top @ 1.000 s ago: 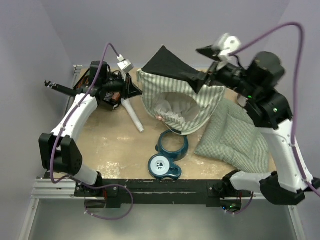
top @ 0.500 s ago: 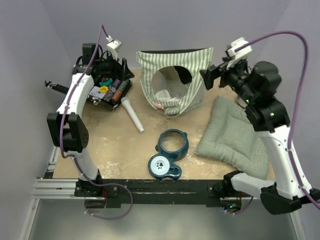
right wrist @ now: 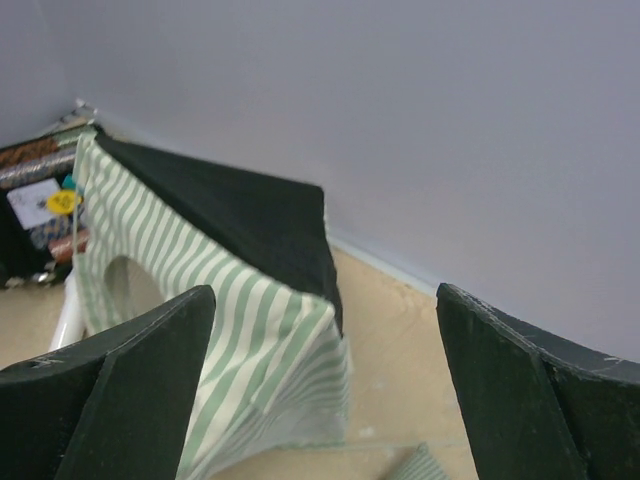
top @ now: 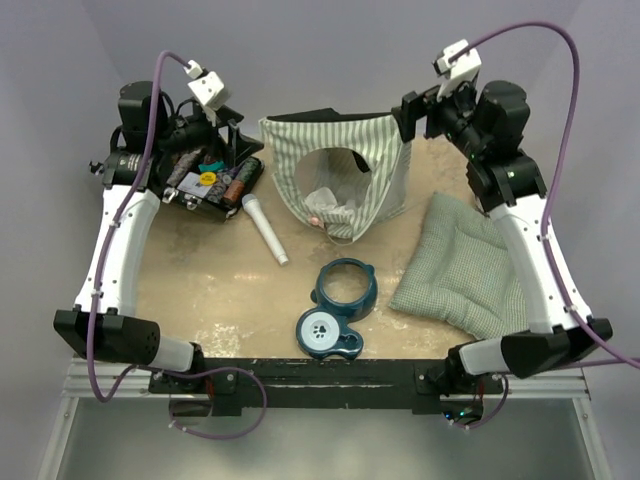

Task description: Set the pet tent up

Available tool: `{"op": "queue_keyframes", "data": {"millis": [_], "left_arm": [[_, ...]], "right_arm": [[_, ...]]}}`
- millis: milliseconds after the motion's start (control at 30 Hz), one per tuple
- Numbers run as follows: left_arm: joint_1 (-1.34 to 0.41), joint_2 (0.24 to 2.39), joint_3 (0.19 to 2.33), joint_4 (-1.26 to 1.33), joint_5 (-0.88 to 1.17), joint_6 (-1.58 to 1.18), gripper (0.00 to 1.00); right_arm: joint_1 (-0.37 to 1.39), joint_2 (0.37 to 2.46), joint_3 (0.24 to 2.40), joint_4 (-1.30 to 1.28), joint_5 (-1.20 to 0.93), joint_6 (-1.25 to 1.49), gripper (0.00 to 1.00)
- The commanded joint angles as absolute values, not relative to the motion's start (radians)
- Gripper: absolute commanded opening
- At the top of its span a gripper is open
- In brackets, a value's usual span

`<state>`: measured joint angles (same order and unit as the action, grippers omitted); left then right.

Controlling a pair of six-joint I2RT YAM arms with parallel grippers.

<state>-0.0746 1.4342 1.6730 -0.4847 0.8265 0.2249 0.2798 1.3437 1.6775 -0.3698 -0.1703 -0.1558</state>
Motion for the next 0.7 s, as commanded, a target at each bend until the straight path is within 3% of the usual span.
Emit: {"op": "queue_keyframes", "data": {"millis": [0, 100, 200, 500, 600, 667], "left_arm": [[-0.086, 1.451, 1.692, -0.453, 0.844, 0.204, 0.81], [-0.126, 1.456, 1.733, -0.459, 0.870, 0.186, 0.81], [-0.222, 1.459, 1.744, -0.476, 0.835, 0.215, 0.81], [-0.399, 1.587, 1.830, -0.408, 0.804, 0.261, 0.82], [-0.433, 1.690, 1.940, -0.362, 0.767, 0.261, 0.82], [-0.434, 1.762, 2.032, -0.351, 0.738, 0.252, 0.82]], "right_arm": [[0.235, 1.460, 1.778, -0.279, -0.242, -0.135, 0.92], [0.230, 1.491, 1.757, -0.314, -0.418, -0.130, 0.83], [0.232, 1.474, 1.656, -0.340, -0.636, -0.136, 0.64], [0.256, 1.347, 1.499, -0.501, -0.919, -0.346, 0.44], [0.276, 1.318, 1.499, -0.580, -0.930, -0.422, 0.48], [0.275, 1.273, 1.514, -0.496, -0.879, -0.318, 0.64]]}}
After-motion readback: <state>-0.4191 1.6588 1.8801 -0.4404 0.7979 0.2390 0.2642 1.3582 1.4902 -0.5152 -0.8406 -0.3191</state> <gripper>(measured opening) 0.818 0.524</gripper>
